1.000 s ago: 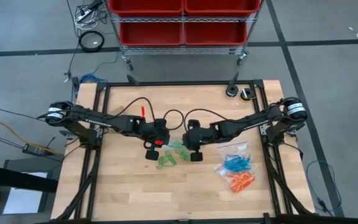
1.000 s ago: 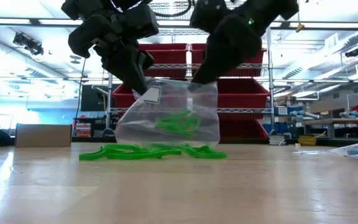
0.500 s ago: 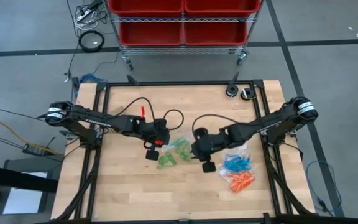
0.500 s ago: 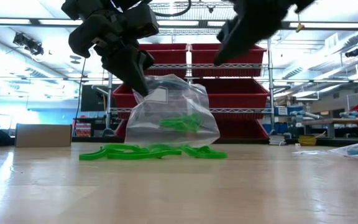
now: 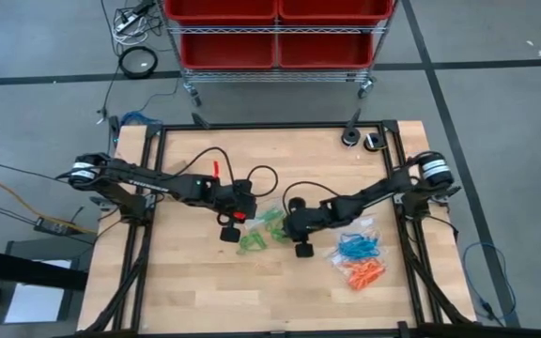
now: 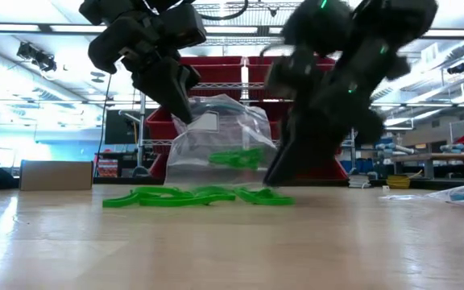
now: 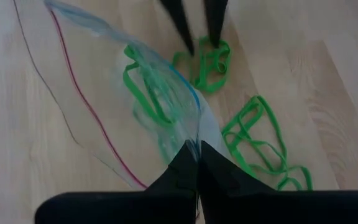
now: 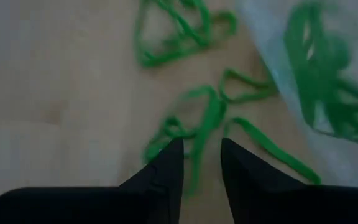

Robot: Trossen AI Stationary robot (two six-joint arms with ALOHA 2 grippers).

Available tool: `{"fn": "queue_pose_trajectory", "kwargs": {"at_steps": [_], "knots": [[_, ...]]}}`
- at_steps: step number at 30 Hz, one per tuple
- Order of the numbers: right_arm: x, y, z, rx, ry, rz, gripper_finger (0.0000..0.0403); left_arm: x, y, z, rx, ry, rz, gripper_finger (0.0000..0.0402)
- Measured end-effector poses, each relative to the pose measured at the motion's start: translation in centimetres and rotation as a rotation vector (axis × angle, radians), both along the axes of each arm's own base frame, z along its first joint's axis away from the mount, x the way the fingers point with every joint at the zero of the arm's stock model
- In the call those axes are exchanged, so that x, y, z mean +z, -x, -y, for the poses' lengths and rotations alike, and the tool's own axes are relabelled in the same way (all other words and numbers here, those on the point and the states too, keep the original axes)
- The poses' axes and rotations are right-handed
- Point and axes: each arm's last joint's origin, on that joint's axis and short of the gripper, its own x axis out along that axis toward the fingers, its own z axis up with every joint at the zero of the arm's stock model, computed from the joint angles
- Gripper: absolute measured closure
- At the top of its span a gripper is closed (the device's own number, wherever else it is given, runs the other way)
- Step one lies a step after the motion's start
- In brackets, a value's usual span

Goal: Sort rubber bands
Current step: Put the green rubber band into the transparent zip bag

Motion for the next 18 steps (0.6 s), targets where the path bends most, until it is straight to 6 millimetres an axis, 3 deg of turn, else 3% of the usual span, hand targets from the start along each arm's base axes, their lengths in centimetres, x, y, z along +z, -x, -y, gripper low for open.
{"fn": "queue_pose_trajectory", "kwargs": {"at_steps": [6,9,12,18], "knots": [[-2.6,-1.0,1.8,-0.034,-0.055,-0.043,0.0320,0.0,0.0,0.0,-0.002,-0.001,0.002,0.0393],[-2.7,-1.1,2.0,-0.039,-0.061,-0.044,0.0352,0.0,0.0,0.0,-0.001,-0.001,0.001,0.0393],[-1.8,-0.9,1.7,-0.004,-0.027,-0.016,0.0394,0.0,0.0,0.0,0.001,0.001,-0.006,0.0393],[2.0,0.0,0.6,0.014,-0.021,0.077,0.0401,0.0,0.0,0.0,0.010,0.007,-0.007,0.0393]]}}
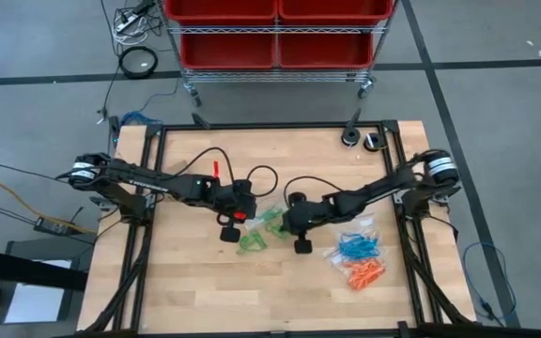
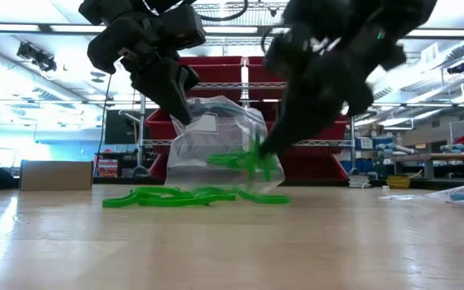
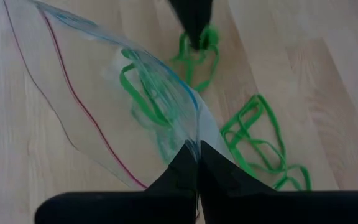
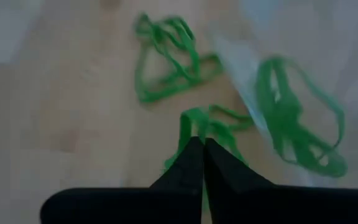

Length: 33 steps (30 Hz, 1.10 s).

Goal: Sort rubber bands
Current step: Put the green rubber band into the transparent zip bag

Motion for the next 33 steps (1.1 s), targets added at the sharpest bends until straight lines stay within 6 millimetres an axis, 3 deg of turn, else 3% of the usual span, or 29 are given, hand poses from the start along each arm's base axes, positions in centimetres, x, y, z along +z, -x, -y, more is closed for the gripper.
{"fn": "queue_pose_trajectory", "kwargs": {"at_steps": [7,13,18,23,33], "knots": [[4.8,1.4,-1.2,0.021,-0.007,0.152,0.0402,0.0,0.0,0.0,0.003,0.003,0.002,0.0393],[7.7,2.3,-1.2,0.023,-0.035,0.265,0.0403,0.0,0.0,0.0,0.003,0.003,0.005,0.0393],[6.9,2.2,-0.7,0.056,-0.096,0.186,0.0399,0.0,0.0,0.0,0.003,0.003,0.006,0.0393],[6.0,2.2,-1.5,0.058,-0.021,0.156,0.0401,0.0,0.0,0.0,0.003,0.003,0.002,0.0393],[5.7,2.1,-1.3,0.046,-0.051,0.138,0.0376,0.0,0.0,0.0,0.002,0.003,0.006,0.0393]]}}
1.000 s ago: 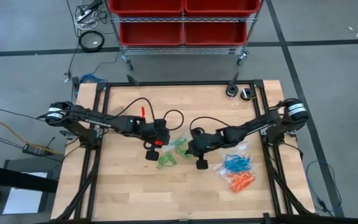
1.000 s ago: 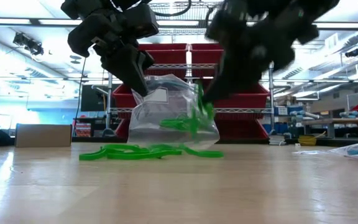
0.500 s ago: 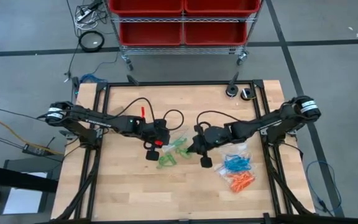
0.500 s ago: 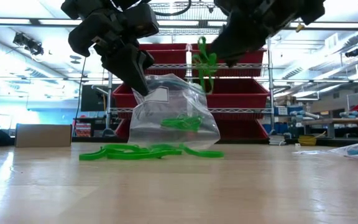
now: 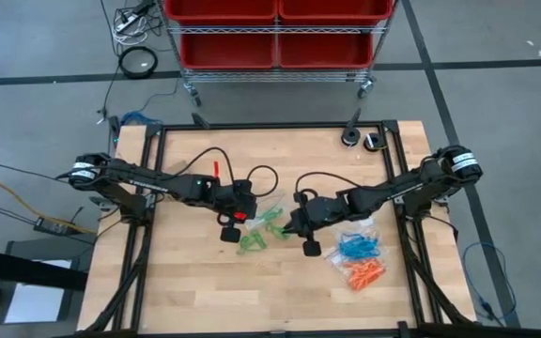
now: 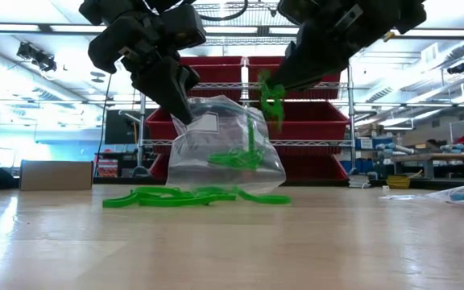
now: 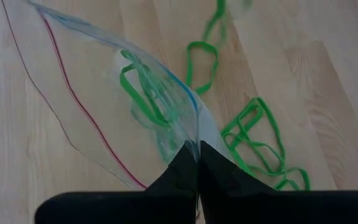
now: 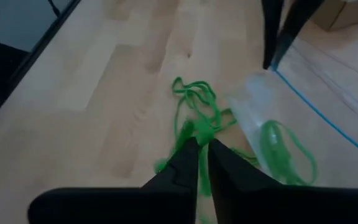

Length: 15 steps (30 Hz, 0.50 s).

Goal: Sort rubber bands
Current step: Put the green rubber band into the transparent zip bag

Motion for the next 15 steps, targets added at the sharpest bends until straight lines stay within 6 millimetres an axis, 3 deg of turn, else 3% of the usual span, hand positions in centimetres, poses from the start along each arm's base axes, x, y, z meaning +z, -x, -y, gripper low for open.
{"fn": "queue_pose_trajectory", "kwargs": {"at_steps": [5,15], "knots": [[-0.11,0.14,-0.29,0.031,-0.012,-0.017,0.0398,-0.01,0.02,0.00,0.000,0.000,-0.002,0.0393],[0.13,0.13,-0.93,0.005,0.046,0.025,0.0402,0.00,0.02,0.04,-0.008,0.012,-0.002,0.0393]]}}
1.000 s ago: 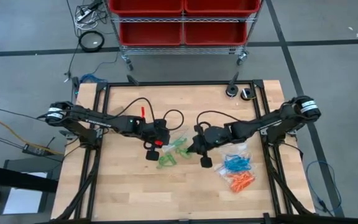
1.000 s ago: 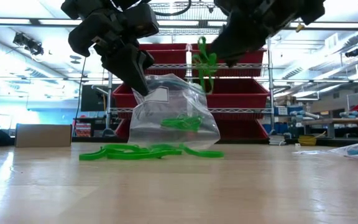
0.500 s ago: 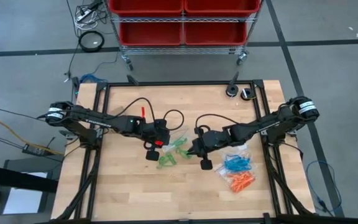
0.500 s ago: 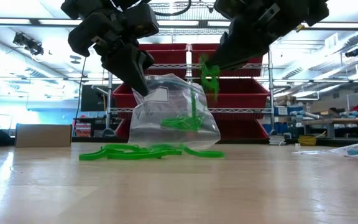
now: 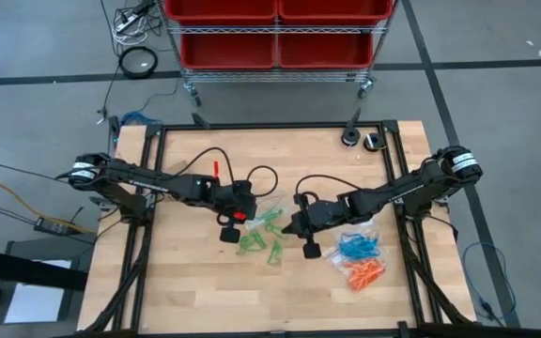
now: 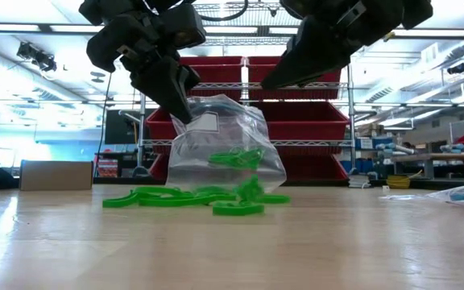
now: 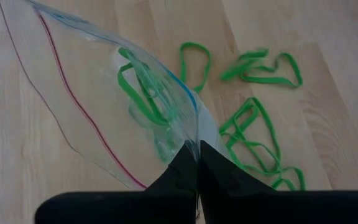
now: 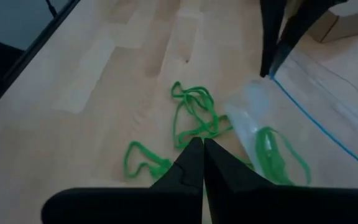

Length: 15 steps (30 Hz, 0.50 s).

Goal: Sort rubber bands
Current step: Put the green rubber band into the transparent zip bag

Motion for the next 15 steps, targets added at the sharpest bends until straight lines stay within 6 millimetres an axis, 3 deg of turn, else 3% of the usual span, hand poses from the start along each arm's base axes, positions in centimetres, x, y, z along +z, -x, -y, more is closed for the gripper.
{"fn": "queue_pose_trajectory", "kwargs": {"at_steps": [8,15], "knots": [[-0.7,0.4,-0.3,0.107,-0.117,-0.104,0.0400,0.0,0.0,0.0,0.000,0.000,0.000,0.0393],[-3.8,0.0,-0.6,0.104,-0.099,-0.247,0.0337,0.0,-0.1,0.0,0.003,0.001,0.010,0.0393]]}}
